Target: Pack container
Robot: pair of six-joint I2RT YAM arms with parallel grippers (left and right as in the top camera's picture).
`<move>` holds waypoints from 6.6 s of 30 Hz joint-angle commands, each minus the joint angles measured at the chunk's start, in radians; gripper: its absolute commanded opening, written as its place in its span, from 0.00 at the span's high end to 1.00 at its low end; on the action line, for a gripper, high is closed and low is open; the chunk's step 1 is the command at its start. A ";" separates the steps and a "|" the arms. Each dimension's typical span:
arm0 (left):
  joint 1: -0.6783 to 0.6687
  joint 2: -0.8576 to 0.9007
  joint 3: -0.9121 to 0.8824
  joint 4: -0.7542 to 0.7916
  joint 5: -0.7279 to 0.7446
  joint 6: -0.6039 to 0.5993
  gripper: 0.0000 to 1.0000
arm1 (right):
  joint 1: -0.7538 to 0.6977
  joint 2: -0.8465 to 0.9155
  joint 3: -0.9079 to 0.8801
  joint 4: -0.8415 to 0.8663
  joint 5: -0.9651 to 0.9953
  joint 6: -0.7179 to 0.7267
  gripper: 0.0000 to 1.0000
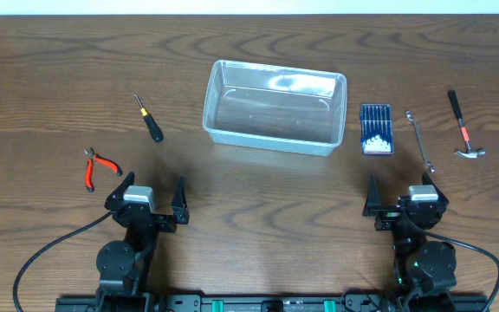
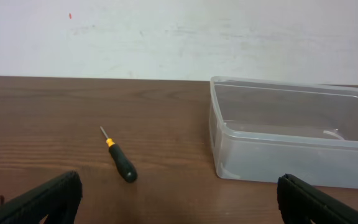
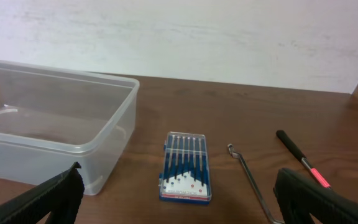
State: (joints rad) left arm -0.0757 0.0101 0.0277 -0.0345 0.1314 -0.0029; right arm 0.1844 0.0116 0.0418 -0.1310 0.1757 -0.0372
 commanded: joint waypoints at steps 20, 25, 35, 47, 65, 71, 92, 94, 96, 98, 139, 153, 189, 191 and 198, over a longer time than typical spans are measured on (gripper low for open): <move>-0.004 -0.006 -0.024 -0.021 0.026 0.008 0.02 | -0.008 -0.007 -0.006 0.029 0.063 -0.023 0.01; -0.004 -0.006 -0.024 -0.021 0.026 0.008 0.02 | -0.007 -0.005 -0.006 0.006 0.012 -0.001 0.01; -0.004 0.021 0.048 -0.011 0.025 -0.167 0.02 | -0.008 0.020 0.021 0.106 -0.054 0.182 0.01; -0.003 0.616 0.660 -0.261 -0.013 -0.118 0.02 | -0.060 0.598 0.551 -0.144 -0.072 0.179 0.01; -0.003 1.150 1.201 -0.915 -0.012 -0.103 0.01 | -0.134 1.427 1.464 -1.011 -0.146 0.235 0.01; -0.003 1.149 1.201 -0.914 -0.012 -0.103 0.02 | -0.193 1.671 1.649 -1.130 -0.146 0.181 0.01; -0.003 1.152 1.201 -0.915 -0.020 -0.104 0.02 | -0.193 2.117 1.678 -0.914 -0.067 0.101 0.01; -0.003 1.152 1.201 -0.915 -0.020 -0.104 0.02 | -0.192 2.137 1.678 -0.898 -0.068 0.099 0.01; -0.003 1.152 1.201 -0.915 -0.020 -0.104 0.02 | -0.192 2.155 1.678 -0.883 -0.069 0.099 0.01; -0.003 1.152 1.201 -0.915 -0.020 -0.104 0.02 | -0.192 2.169 1.678 -0.872 -0.074 0.099 0.01; -0.003 1.152 1.201 -0.916 -0.020 -0.103 0.02 | -0.190 2.308 1.656 -0.864 -0.155 0.089 0.01; -0.003 1.152 1.201 -0.919 -0.020 -0.103 0.02 | -0.190 2.308 1.656 -0.863 -0.158 0.104 0.01; -0.003 1.152 1.201 -0.919 -0.020 -0.103 0.02 | -0.190 2.308 1.656 -0.867 -0.158 0.104 0.30; -0.003 1.152 1.201 -0.919 -0.020 -0.103 0.02 | -0.190 2.308 1.656 -0.867 -0.158 0.104 0.34; -0.003 1.152 1.201 -0.919 -0.020 -0.103 0.01 | -0.190 2.308 1.656 -0.867 -0.158 0.104 0.49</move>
State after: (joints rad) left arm -0.0761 1.1614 1.2114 -0.9463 0.1238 -0.1226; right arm -0.0055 2.2570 1.7115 -0.9981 0.0120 0.0643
